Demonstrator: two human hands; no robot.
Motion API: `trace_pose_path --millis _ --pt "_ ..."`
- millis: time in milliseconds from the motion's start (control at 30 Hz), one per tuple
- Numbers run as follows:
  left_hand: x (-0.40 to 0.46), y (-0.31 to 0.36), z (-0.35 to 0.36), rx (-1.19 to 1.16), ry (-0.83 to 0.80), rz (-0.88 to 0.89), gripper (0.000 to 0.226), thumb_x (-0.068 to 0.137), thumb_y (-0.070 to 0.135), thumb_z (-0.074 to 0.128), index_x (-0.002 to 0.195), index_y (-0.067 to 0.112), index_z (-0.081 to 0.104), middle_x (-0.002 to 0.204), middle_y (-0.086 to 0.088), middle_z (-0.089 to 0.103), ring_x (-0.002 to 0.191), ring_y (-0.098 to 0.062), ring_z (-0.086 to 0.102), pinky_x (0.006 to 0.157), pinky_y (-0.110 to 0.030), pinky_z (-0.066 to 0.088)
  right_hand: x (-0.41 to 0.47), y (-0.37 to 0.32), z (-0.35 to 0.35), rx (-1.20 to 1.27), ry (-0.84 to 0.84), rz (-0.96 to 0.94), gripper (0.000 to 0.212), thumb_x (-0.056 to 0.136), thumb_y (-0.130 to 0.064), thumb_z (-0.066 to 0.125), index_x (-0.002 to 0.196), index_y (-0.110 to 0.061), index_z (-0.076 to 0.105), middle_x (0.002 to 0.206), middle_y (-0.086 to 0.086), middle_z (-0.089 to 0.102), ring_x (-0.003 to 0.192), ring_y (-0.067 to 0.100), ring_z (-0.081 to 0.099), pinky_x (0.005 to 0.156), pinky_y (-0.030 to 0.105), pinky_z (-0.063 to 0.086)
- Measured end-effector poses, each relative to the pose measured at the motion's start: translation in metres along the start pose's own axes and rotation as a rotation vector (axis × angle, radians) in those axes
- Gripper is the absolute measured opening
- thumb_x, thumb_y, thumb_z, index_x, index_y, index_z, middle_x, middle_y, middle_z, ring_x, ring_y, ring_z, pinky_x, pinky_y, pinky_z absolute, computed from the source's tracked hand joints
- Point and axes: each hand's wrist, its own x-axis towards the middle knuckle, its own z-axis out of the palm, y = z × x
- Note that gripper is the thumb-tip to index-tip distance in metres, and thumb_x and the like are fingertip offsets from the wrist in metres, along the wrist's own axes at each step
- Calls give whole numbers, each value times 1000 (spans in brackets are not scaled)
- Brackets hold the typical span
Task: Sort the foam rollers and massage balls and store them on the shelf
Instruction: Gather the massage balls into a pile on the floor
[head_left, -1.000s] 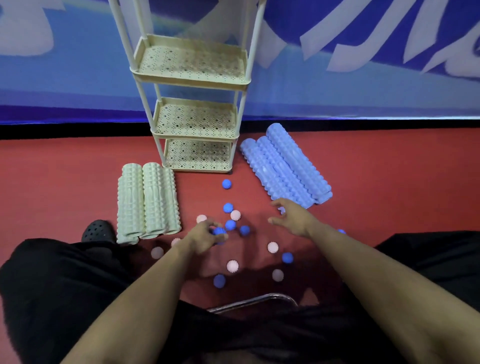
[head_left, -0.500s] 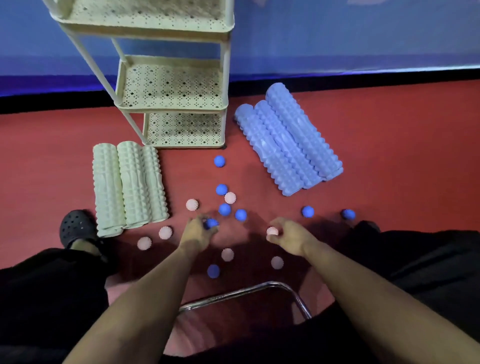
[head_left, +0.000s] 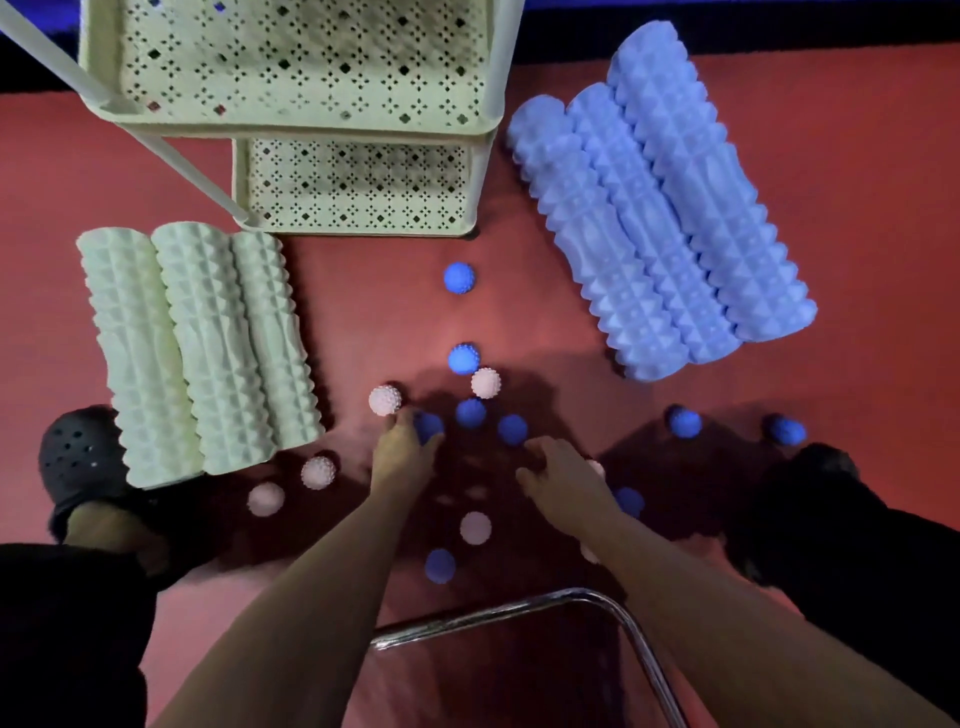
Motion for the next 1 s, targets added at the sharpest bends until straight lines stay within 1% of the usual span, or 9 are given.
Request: trace_pose_path --millis 100,233,333,467,533,600,767,867,1000 --pt "11 -3 7 19 2 7 47 91 24 69 132 9 53 128 -20 56 112 -42 58 93 -45 45 16 23 -21 11 77 15 41 92 -34 65 130 -21 57 124 3 62 108 26 64 94 38 50" --pt "9 -3 14 73 0 28 54 93 25 68 139 8 46 135 -23 50 115 -47 56 94 -48 45 28 92 -83 -1 377 139 26 94 -34 64 112 -15 63 109 7 60 103 28 59 85 40 47" --pt "-1 3 16 107 79 28 55 92 25 70 137 2 46 131 -30 51 116 -49 52 97 -51 43 38 172 -131 -84 534 280 35 94 -41 55 114 -14 66 116 12 59 110 34 55 92 45 48" --pt "-18 16 23 189 209 23 55 90 25 71 134 0 49 123 -34 50 114 -50 46 101 -55 40 55 272 -166 -55 515 564 49 93 -45 61 132 -16 56 137 20 45 129 42 40 106 48 36" --pt "-26 26 28 195 253 -10 56 91 27 71 136 3 49 123 -36 48 117 -52 45 105 -55 36 65 306 -174 -114 400 609 63 93 -53 56 141 -13 48 149 23 38 141 39 29 116 48 24" --pt "-28 35 34 212 288 -9 54 91 27 70 136 4 49 123 -36 48 117 -52 44 105 -56 35 78 327 -174 -68 308 613 73 92 -60 51 146 -11 44 154 21 35 142 36 30 117 47 27" --pt "-26 39 56 226 304 -21 49 91 25 70 130 2 52 123 -31 52 115 -44 43 104 -51 35 97 352 -166 80 304 581 53 91 -27 71 134 -5 51 141 27 46 125 39 50 106 39 35" --pt "-36 53 68 159 303 -78 50 92 27 69 132 3 52 124 -29 50 118 -42 43 107 -46 33 93 341 -157 135 416 589 48 90 -28 73 128 -5 54 136 27 46 115 43 54 100 41 40" --pt "-58 69 67 85 257 -142 53 93 31 68 136 4 50 125 -29 47 121 -46 45 108 -46 34 70 268 -127 241 489 525 45 90 -32 71 127 -9 58 132 26 48 118 42 52 98 42 43"
